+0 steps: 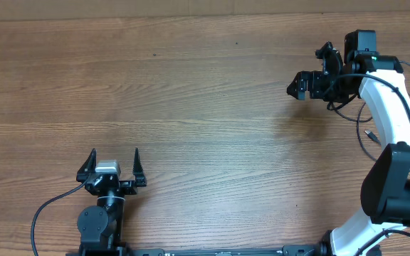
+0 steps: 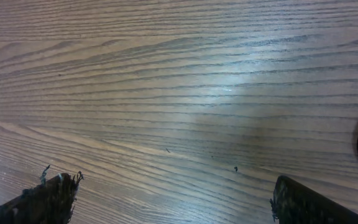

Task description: Untangle cables

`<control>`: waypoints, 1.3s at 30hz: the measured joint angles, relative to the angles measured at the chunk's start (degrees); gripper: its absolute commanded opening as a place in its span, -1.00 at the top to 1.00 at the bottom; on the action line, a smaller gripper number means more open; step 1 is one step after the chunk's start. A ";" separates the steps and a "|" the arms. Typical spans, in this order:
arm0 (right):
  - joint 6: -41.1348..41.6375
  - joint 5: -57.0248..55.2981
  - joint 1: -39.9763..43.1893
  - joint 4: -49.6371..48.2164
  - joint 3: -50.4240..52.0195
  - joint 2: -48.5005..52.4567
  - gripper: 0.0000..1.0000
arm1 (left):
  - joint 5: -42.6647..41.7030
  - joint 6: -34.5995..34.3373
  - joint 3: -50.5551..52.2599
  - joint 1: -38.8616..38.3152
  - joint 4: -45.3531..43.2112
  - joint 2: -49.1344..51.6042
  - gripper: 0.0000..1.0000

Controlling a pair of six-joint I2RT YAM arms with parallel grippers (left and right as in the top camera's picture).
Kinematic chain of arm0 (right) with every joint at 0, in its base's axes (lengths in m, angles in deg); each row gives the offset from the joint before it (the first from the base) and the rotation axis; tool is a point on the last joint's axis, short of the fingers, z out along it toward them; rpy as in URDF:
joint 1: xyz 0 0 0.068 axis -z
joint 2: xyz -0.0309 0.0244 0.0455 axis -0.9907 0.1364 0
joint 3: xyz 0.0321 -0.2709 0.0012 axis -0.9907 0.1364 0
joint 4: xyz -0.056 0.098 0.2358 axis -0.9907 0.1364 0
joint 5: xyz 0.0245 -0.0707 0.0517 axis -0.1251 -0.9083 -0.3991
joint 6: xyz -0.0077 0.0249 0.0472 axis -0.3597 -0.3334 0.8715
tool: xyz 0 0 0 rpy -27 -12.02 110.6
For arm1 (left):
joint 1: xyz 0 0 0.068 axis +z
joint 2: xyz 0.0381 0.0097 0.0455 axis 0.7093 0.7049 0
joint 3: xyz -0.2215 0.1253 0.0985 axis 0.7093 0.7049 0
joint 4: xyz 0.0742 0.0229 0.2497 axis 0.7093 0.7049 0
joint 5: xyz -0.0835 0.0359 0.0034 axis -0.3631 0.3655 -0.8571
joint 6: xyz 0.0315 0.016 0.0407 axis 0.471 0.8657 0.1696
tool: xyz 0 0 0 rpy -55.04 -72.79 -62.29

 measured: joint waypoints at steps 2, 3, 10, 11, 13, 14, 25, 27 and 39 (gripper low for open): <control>0.00 0.00 0.00 0.00 0.00 0.00 -1.00 | -0.02 0.00 0.00 0.00 0.00 0.00 -0.99; 0.02 0.00 0.00 0.00 0.00 0.00 -1.00 | -0.02 0.00 0.00 0.00 0.00 0.00 -0.99; 0.00 -0.02 0.00 0.02 0.00 0.00 -1.00 | -0.02 0.00 0.00 0.00 0.00 0.00 -0.99; -0.02 0.00 -0.02 -0.02 0.00 0.00 -1.00 | -0.02 0.00 0.00 0.00 0.00 0.00 -0.99; 0.00 0.00 0.00 -0.02 0.00 0.00 -1.00 | 0.00 0.00 0.00 0.00 0.00 0.00 -0.99; 0.00 0.00 0.00 -0.02 0.00 0.00 -1.00 | 0.00 0.00 0.00 0.00 0.00 0.00 -0.99; 0.00 -1.11 -0.02 0.85 0.07 -2.89 -1.00 | 0.00 0.00 0.00 0.00 0.00 0.00 -0.99; 0.00 -1.25 0.00 0.09 0.31 -6.21 -1.00 | 0.00 0.00 0.00 0.00 0.00 0.00 -0.99; -0.02 -1.42 0.00 -13.86 0.81 -30.49 -1.00 | -0.02 0.00 0.00 0.00 0.02 0.00 -0.99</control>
